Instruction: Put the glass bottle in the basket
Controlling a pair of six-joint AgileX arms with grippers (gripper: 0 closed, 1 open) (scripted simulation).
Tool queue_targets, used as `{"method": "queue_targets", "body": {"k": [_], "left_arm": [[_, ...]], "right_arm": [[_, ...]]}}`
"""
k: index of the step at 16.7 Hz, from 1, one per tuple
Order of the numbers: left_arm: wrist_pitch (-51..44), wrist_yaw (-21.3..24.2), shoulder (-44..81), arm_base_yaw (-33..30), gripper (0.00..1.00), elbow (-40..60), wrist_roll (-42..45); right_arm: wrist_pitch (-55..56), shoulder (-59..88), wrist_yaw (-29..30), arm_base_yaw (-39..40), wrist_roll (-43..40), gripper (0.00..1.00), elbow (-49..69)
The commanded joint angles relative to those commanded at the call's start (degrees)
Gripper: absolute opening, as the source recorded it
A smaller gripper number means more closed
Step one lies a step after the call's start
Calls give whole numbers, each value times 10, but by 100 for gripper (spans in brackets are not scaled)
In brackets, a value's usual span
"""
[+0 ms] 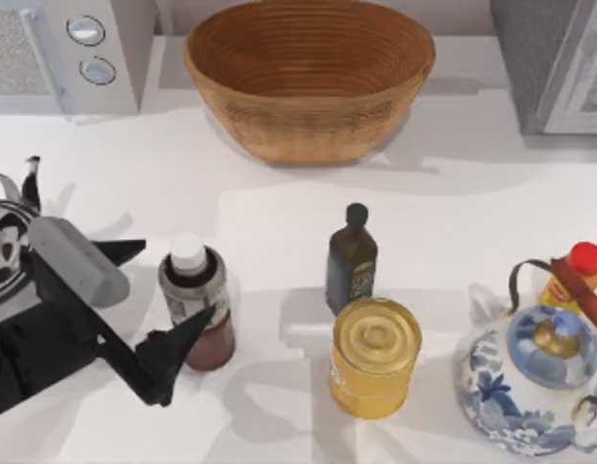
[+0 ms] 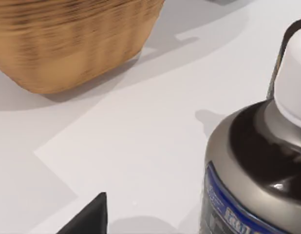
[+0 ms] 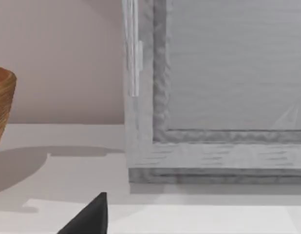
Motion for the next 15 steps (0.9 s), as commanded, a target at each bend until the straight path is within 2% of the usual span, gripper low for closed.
{"method": "queue_targets", "body": {"k": [5,10,15], "left_arm": [[96,-41,129,-45,100,42,-16],[198,-74,218,-82,100,32,-27],[217,-79,231,-87,100,26,-29]], "right_arm": [[0,0,0,0,0,100,0],[0,0,0,0,0,100,0],[0,0,0,0,0,100,0]]}}
